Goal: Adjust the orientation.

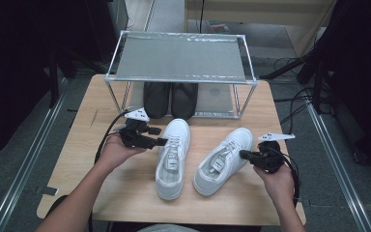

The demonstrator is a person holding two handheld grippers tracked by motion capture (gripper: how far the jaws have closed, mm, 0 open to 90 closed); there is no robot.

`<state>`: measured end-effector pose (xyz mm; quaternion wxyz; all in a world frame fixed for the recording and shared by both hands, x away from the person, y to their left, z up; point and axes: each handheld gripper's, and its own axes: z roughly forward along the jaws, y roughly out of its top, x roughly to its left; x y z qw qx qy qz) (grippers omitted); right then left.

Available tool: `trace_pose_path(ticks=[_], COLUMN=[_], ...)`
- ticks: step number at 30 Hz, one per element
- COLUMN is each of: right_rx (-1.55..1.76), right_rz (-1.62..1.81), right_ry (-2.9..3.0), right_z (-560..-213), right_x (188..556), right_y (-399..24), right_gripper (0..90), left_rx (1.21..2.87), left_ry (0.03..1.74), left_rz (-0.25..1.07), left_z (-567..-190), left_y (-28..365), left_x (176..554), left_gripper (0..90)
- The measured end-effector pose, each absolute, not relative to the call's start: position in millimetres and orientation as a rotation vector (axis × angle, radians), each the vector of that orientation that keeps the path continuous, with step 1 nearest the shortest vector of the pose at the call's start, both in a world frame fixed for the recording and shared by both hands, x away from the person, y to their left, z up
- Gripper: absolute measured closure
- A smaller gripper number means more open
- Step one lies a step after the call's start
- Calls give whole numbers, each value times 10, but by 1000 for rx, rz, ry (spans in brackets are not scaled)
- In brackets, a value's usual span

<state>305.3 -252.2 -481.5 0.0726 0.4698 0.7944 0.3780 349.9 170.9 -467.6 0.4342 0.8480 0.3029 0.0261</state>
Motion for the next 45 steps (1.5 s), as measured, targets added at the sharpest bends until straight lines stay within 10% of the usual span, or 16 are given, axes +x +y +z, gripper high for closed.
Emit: trace_pose_path(ticks=[26,45], right_rx=[1237,1194], right_rz=[1177,1191], right_ry=[2488,2532], right_z=[-4850,-4858], right_x=[3360,3402], right_y=[-1946,-1809], right_gripper=[900,900], left_rx=[2107,2251], left_ry=[806,759], left_rz=[72,-34], left_z=[-4740,-4968], left_y=[1862,1696], left_x=[3328,3279], left_gripper=[445,862])
